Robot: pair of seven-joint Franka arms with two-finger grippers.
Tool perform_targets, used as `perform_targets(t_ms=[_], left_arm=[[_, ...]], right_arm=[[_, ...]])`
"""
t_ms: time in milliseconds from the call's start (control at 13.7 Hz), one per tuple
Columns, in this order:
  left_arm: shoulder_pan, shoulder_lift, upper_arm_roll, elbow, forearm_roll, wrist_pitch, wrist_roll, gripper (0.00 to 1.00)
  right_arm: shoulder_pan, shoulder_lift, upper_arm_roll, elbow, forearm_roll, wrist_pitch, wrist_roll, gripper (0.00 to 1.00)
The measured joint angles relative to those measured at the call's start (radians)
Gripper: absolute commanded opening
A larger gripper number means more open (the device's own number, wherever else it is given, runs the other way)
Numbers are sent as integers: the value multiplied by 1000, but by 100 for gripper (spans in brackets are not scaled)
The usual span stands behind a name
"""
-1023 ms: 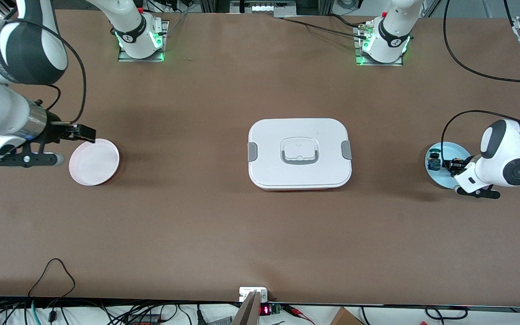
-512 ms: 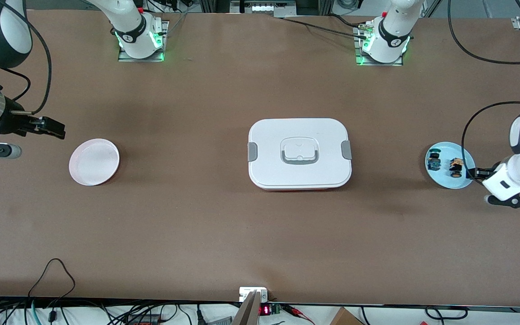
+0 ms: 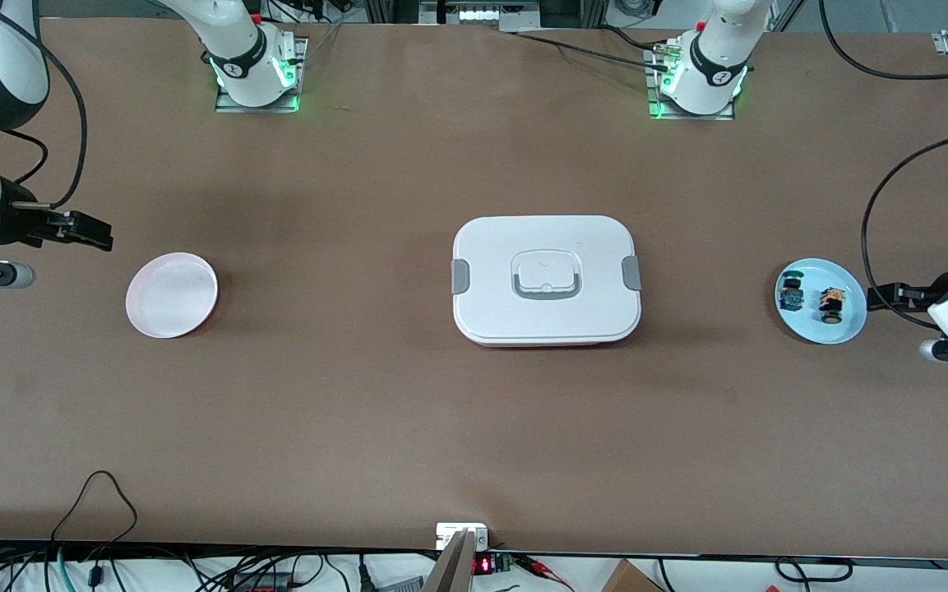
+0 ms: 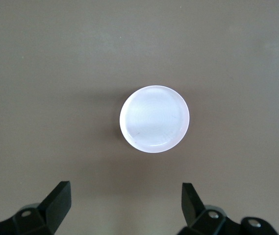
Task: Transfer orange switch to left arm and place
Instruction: 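Open the left gripper and raise it away from the blue plate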
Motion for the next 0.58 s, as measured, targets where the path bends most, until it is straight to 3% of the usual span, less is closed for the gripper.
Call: perform_targets(t_ms=[73, 219, 365, 585], left_arm=[[-51, -42, 37, 10, -63, -34, 2, 100], [-186, -148, 189, 20, -194, -70, 3, 100], [-314, -241, 365, 20, -278, -94, 12, 100], [-477, -308, 603, -1, -343, -105, 70, 100]], right_arm=[[-2, -9, 0, -24, 0, 46, 5, 100], [-2, -55, 0, -111, 0, 153, 7, 100], [-2, -96, 0, -158, 0, 165, 6, 100], [0, -113, 3, -147, 0, 152, 4, 100]])
